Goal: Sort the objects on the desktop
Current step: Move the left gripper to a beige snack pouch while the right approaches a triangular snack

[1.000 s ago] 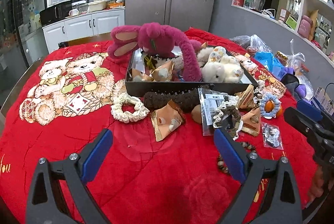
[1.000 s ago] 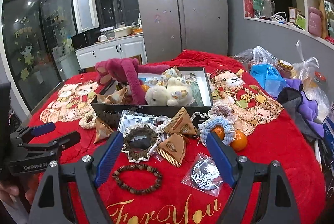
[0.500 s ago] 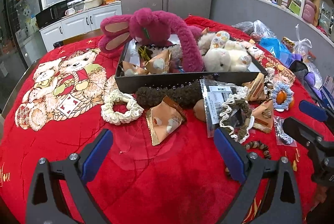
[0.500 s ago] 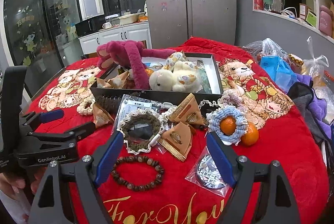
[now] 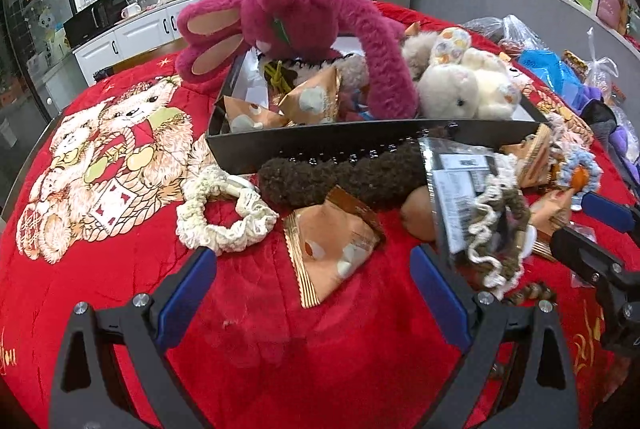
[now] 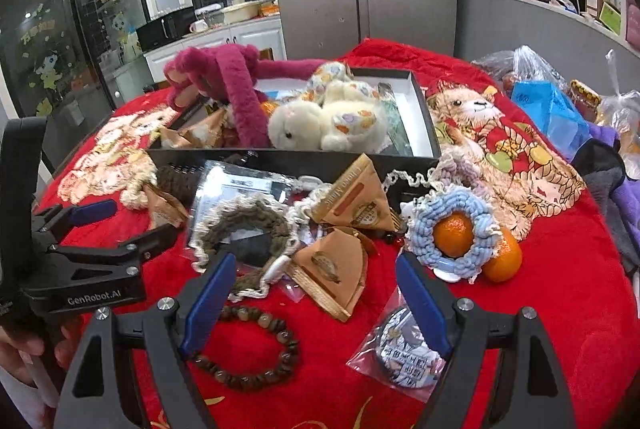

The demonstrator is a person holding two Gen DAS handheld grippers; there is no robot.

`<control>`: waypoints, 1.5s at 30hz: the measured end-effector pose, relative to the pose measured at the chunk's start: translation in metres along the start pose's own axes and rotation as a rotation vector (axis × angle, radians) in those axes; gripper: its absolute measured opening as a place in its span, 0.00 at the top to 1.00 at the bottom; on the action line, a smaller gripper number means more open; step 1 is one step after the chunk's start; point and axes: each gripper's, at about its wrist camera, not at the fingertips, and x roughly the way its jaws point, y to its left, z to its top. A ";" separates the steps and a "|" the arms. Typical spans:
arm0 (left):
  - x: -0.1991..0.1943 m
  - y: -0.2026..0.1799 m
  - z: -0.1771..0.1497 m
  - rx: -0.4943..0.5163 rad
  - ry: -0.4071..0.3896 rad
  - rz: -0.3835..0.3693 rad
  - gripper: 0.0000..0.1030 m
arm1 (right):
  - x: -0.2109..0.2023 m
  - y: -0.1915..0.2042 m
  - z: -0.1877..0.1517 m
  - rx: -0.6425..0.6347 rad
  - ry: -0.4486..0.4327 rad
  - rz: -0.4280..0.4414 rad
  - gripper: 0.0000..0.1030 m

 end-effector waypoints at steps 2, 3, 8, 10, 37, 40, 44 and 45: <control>0.006 0.004 0.001 -0.016 0.000 0.009 0.05 | 0.007 -0.003 -0.001 0.004 0.011 -0.007 0.19; 0.009 0.006 0.002 -0.022 0.003 0.003 0.05 | 0.011 -0.005 -0.001 0.010 0.017 -0.006 0.19; 0.026 0.007 0.004 -0.018 0.035 -0.005 0.05 | 0.027 -0.018 -0.003 0.061 0.041 0.006 0.19; 0.029 0.008 0.005 -0.020 0.041 -0.013 0.04 | 0.029 -0.022 -0.003 0.083 0.047 0.029 0.19; 0.027 0.005 0.006 -0.006 0.014 -0.005 0.34 | 0.039 -0.024 -0.007 0.052 0.053 0.007 0.63; 0.024 0.001 0.006 0.004 0.002 0.005 0.51 | 0.037 -0.024 -0.007 0.054 0.046 0.013 0.65; 0.017 0.003 0.002 -0.012 -0.013 -0.039 0.58 | 0.031 -0.019 -0.009 0.033 0.032 0.010 0.66; 0.015 0.005 0.001 -0.022 -0.016 -0.044 0.58 | 0.029 -0.017 -0.009 0.025 0.023 0.006 0.66</control>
